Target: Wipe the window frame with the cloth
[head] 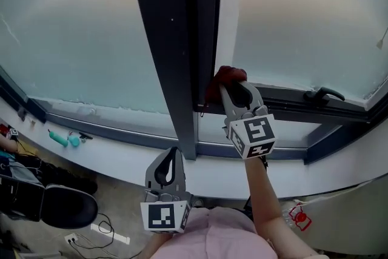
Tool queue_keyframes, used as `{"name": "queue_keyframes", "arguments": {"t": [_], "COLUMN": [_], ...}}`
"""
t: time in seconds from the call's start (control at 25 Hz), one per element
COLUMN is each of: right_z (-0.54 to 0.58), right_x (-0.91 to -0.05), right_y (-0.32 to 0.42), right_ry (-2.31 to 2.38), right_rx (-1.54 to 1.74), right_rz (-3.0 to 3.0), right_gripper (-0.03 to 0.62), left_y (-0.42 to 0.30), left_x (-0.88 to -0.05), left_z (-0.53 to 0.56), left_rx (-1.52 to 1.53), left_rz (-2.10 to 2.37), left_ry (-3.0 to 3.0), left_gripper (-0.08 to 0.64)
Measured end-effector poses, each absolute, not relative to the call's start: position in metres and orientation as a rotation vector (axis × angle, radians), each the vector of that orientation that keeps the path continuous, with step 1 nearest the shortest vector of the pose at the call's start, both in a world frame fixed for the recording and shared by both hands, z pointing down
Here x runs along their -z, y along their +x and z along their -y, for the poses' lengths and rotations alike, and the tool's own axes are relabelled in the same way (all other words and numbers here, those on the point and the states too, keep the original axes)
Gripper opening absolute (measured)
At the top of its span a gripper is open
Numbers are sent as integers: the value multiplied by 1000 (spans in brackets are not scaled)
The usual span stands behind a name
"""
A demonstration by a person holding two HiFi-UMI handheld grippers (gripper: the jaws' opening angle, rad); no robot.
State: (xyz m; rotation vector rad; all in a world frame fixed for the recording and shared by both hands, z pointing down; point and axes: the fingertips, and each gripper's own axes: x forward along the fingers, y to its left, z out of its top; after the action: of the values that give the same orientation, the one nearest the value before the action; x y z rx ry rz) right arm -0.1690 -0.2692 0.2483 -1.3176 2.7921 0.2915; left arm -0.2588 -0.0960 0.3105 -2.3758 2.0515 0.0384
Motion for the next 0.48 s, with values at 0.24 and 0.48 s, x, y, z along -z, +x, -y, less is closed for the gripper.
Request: {"name": "queue_keyframes", "arguments": {"t": [0.24,0.48], "right_z": [297,298], "right_x": [-269,-277], "right_y": [-181,-183], "right_ry": [-1362,-1422], "right_rx": [-185,-252], "right_rz": [-2808,-2849], "right_gripper": [67,66], "left_y": [-274,-255], "left_x": [-315,-318], "left_z": [105,114], "left_rx": [-39,-28], "left_rz": [-2095,-2023], "left_ry": [-2369,-2440], "left_gripper": [-3,-3]}}
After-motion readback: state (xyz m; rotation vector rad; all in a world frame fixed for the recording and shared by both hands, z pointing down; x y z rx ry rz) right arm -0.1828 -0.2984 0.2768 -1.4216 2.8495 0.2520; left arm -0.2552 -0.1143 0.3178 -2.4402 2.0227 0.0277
